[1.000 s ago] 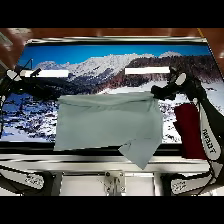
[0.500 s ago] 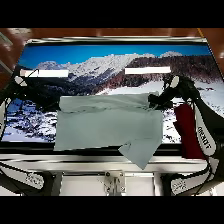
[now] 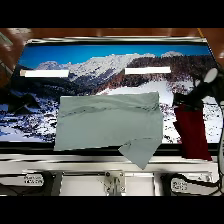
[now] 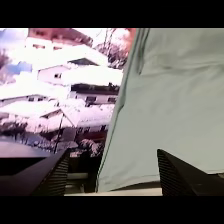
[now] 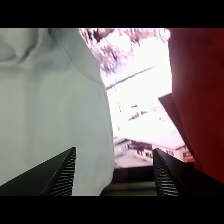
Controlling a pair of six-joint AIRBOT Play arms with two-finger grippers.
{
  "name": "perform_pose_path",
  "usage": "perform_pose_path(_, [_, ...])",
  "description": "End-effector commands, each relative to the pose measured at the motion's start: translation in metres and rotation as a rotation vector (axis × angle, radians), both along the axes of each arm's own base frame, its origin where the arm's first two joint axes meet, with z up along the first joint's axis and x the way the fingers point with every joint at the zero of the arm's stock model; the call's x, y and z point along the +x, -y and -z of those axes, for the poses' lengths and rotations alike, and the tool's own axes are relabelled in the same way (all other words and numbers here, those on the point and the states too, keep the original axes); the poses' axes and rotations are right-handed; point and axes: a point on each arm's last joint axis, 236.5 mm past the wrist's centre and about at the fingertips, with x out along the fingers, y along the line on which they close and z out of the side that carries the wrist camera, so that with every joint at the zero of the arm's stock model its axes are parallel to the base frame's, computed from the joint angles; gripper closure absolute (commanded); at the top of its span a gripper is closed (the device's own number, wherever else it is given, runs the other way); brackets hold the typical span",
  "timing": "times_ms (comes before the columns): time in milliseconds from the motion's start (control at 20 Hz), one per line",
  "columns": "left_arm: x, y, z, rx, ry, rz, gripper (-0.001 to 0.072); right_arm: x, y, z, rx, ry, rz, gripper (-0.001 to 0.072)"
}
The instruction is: Fold the shirts.
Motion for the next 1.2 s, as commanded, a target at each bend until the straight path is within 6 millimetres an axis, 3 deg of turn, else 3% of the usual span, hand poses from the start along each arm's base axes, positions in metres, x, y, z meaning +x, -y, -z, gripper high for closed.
perform_pose_path(0, [-0.074,0.003,0.024,-0.09,-0.073,-0.043,0.0036,-0.05,-0.013,0.01,0.219,-0.013,0.047,0.0117])
perform_pose_path(100, [-0.105,0.028,0.048,-0.2,-0.083,-0.057,0.0036,-0.056,-0.022,0.025,0.281,0.031,0.112,0.0116])
perform_pose_path(250, [-0.132,0.047,0.084,-0.229,-0.142,-0.097,0.0036,-0.056,-0.03,0.039,0.296,0.048,0.136,0.0117])
perform_pose_path(550, [-0.132,0.069,0.107,-0.197,-0.138,-0.055,0.0036,-0.044,-0.034,0.041,0.282,0.093,0.125,0.0116])
perform_pose_path(800, [-0.143,0.091,0.12,-0.226,-0.214,0.007,0.0038,-0.045,-0.034,0.04,0.283,0.09,0.12,0.0116])
perform_pose_path(1150, [-0.138,0.106,0.118,-0.266,-0.212,0.008,0.0071,-0.046,-0.035,0.04,0.288,0.083,0.121,0.0117])
